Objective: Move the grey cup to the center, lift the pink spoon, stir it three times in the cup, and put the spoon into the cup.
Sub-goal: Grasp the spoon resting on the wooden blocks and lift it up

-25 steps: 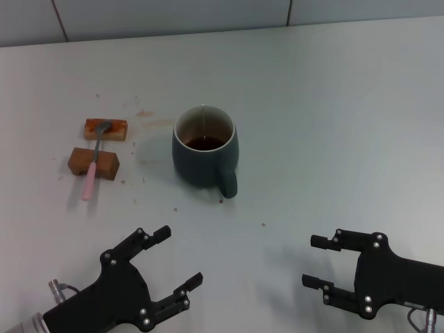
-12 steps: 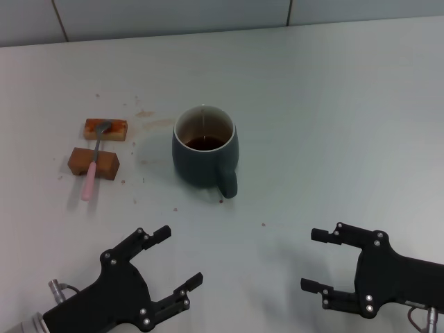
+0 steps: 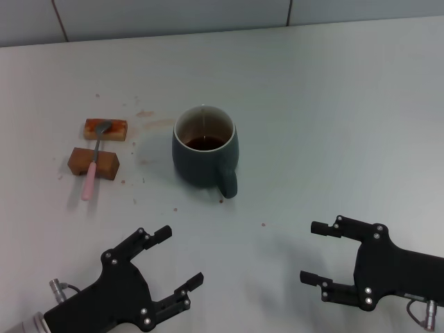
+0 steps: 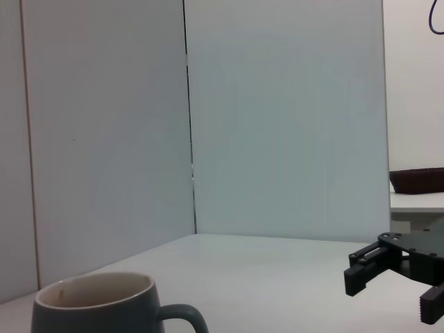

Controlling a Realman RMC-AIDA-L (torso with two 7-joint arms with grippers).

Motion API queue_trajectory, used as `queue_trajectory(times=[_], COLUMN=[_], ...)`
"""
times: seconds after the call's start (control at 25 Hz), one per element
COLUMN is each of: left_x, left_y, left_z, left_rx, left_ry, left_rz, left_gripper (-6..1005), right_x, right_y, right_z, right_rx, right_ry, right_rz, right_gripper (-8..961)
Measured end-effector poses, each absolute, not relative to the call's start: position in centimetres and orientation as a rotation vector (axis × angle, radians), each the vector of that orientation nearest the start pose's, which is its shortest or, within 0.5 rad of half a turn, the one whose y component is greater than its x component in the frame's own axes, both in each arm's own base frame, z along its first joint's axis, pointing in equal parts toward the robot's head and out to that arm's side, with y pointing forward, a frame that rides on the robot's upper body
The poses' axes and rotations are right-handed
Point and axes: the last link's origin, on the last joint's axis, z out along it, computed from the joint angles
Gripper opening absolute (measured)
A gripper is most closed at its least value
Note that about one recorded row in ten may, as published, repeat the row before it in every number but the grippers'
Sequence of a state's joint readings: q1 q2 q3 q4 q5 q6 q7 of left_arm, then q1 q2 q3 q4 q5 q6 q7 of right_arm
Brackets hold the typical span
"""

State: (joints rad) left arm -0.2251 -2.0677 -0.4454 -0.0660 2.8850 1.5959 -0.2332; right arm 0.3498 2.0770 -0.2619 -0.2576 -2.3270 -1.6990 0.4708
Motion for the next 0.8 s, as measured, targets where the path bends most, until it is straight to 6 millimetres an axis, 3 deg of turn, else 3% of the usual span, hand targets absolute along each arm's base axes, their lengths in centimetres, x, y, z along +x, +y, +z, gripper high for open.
queue_trajectory(times=[0.56,0.68,0.8], left_x=[-30.9,-30.3,-30.1], left_y=[17.3,17.8,19.0], left_z=[-8.3,-7.7,-5.9], left_rx=[-2.423,-2.338,-2.143], left_ry=[-0.223,-0.343,-0.605], left_rz=[-0.93,-1.029,-1.203], left_gripper=[800,800,801], right_x=[31.7,31.7,31.7], right_y=[21.5,21.6,21.6], right_z=[-5.0,-5.0,-5.0], right_rx=[-2.666,-2.665,-2.664], right_ry=[0.116,0.117,0.115], right_rz=[0.817,0.817,0.815], right_gripper=[733,733,733])
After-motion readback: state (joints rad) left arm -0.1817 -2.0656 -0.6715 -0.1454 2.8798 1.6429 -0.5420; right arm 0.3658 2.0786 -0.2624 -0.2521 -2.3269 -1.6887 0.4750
